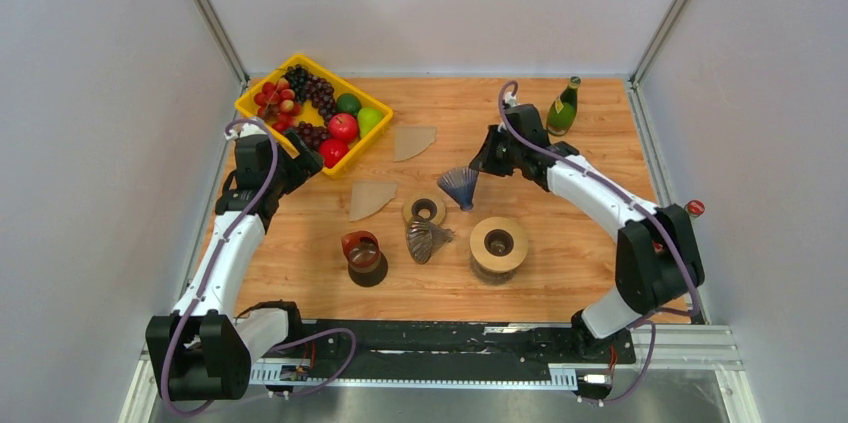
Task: Place the coffee filter in the dripper
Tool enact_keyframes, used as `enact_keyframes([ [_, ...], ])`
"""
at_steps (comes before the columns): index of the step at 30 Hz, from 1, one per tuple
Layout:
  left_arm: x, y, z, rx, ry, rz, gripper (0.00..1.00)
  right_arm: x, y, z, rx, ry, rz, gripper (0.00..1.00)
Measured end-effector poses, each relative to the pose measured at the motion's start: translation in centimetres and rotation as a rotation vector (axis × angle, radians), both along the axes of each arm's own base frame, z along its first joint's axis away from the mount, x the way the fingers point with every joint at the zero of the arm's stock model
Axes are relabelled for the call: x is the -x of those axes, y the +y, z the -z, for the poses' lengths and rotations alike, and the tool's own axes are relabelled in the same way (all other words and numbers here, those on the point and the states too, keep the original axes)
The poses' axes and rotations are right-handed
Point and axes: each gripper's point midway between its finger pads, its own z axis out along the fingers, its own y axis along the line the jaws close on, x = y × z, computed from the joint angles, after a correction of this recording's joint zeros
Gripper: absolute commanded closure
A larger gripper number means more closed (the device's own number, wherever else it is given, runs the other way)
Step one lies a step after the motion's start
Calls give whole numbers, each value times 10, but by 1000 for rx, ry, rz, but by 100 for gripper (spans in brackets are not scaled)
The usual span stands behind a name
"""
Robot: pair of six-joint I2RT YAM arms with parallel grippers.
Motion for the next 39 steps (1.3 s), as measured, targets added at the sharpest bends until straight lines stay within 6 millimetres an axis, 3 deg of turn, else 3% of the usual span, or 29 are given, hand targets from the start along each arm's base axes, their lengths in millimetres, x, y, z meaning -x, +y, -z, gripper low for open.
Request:
enact_keyframes([
  [5, -2, -18, -8, 53, -31, 93, 0, 7, -5, -52, -36, -170, -32, 100],
  [9, -6, -46, -28, 134, -120, 239, 0, 27, -13, -87, -63, -288, -62, 100],
  [15, -2, -78, -45, 230, -199, 410, 0, 70, -29, -111, -99, -392, -98, 100],
  [18, 2, -108, -53, 270, -226, 524, 0, 93, -38, -118, -110, -444, -118, 100],
  [22, 21, -173, -59, 309, -209, 750, 0, 112, -45, -119, -118, -479, -141, 100],
  [26, 38, -226, -68, 338, -204, 936, 0, 118, -47, -106, -111, -467, -149, 100],
  [32, 56, -274, -57, 398, -162, 1093, 1, 125, -51, -74, -84, -395, -147, 100],
  [39, 67, -309, -34, 439, -63, 1184, 4, 129, -53, -65, -79, -380, -147, 100],
])
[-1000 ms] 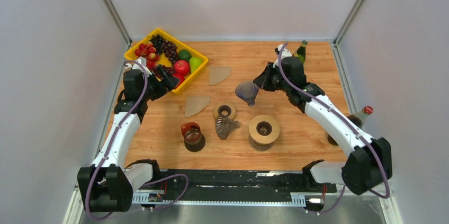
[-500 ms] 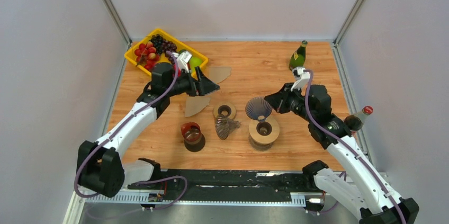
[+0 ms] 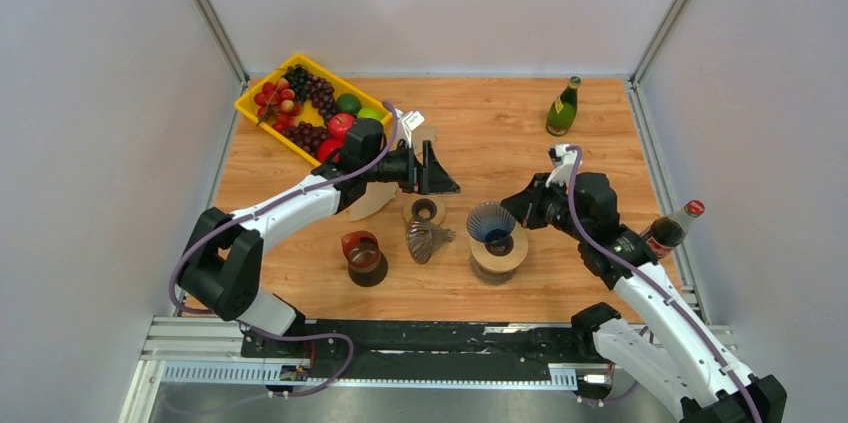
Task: Place the coffee filter in the dripper
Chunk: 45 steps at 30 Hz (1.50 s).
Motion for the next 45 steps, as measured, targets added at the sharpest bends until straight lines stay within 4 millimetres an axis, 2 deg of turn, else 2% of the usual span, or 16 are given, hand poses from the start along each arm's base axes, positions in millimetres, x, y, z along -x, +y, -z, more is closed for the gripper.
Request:
enact_keyframes([
  [3, 3, -8, -2, 0, -1, 19, 4, 2, -1, 4, 3, 3, 0, 99],
  [8, 5, -26, -9, 3, -23, 55, 8, 6, -4, 10, 6, 5, 7, 92],
  [11, 7, -38, -7, -10, -27, 78, 9, 6, -5, 12, 8, 9, 9, 84],
  [16, 18, -47, 8, -71, -21, 99, 11, 6, -7, 12, 9, 10, 21, 62],
  [20, 26, -51, 17, -135, -27, 103, 13, 8, -15, 14, 26, 17, 56, 52],
  [22, 28, -53, 18, -156, -39, 106, 16, 10, -20, 17, 43, 31, 73, 50],
  [28, 33, -57, 21, -217, -73, 106, 23, 17, -27, 23, 81, 85, 93, 51],
  [33, 40, -61, 28, -283, -90, 113, 32, 21, -29, 30, 105, 132, 93, 64],
  [36, 46, -65, 32, -311, -97, 129, 36, 23, -31, 37, 124, 165, 99, 68],
  [41, 57, -76, 36, -353, -114, 166, 52, 26, -32, 41, 132, 180, 98, 79],
  [45, 60, -83, 40, -375, -113, 182, 63, 27, -30, 41, 127, 184, 83, 82],
])
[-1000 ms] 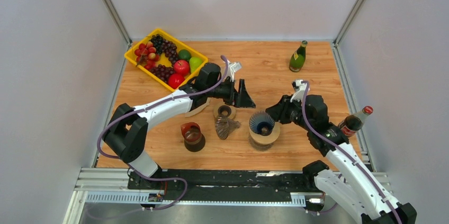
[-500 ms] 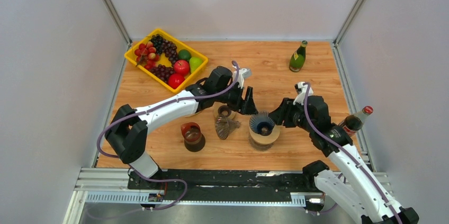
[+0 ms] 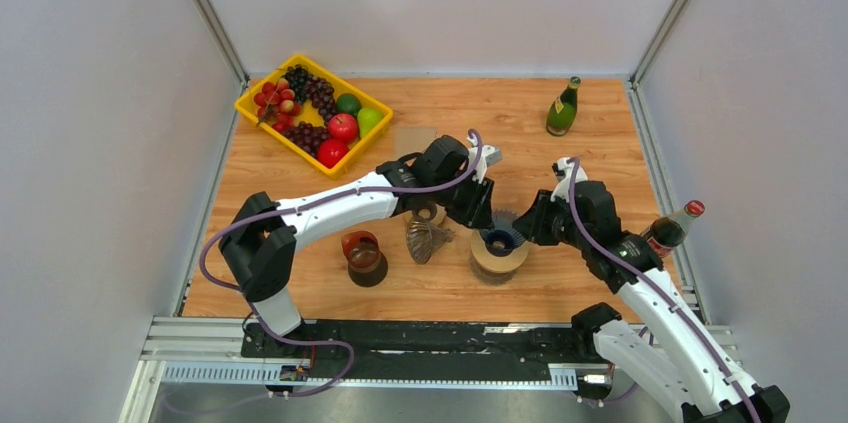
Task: Place the coffee filter in the dripper
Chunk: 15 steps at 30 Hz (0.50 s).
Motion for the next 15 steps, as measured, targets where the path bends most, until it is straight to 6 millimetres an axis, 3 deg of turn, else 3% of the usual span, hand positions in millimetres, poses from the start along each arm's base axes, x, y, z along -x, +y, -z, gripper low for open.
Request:
enact_keyframes([
  [11, -2, -3, 8, -59, -42, -72, 99, 4, 5, 0, -33, -20, -31, 99],
  [15, -8, -4, 6, -69, -79, -122, 100, 2, 6, 2, -40, -36, -29, 100],
])
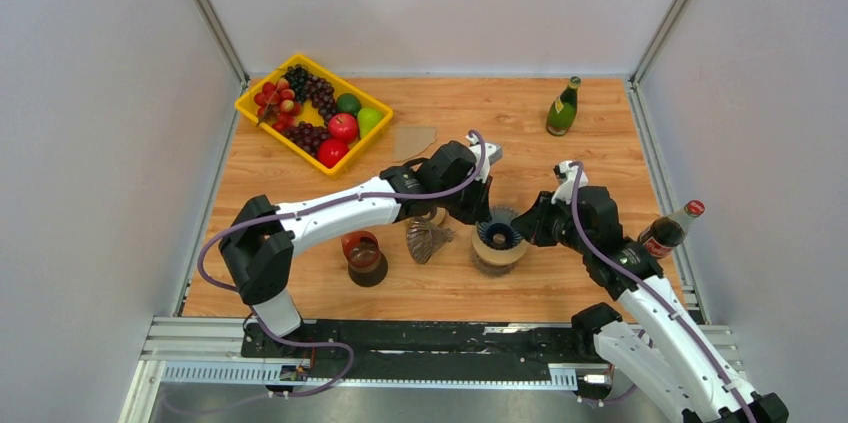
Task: Place the coffee filter in the dripper
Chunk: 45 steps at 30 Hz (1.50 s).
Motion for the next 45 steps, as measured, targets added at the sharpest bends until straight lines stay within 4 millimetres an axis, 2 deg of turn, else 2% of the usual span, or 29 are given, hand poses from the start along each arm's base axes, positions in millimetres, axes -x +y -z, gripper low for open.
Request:
enact_keyframes([
  [9, -14, 7, -2, -54, -59, -83, 100, -16, 4, 4, -9, -13, 20, 100],
  [27, -30, 9, 9, -93, -25, -178, 100, -37, 7, 22, 9, 87, 88, 100],
  [31, -30, 9, 9, -92, -23, -183, 100, -37, 7, 22, 11, 90, 89, 91],
  [35, -29, 8, 8, -89, -23, -179, 91, -36, 7, 20, 10, 85, 90, 87],
  [38, -28, 7, 7, -83, -22, -163, 80, -34, 6, 20, 11, 88, 90, 82],
  [41, -25, 4, 7, -86, -26, -142, 75, -29, 6, 24, 14, 118, 86, 78],
  [45, -20, 5, 17, -122, -5, -126, 70, -25, 7, 25, 17, 144, 75, 66],
])
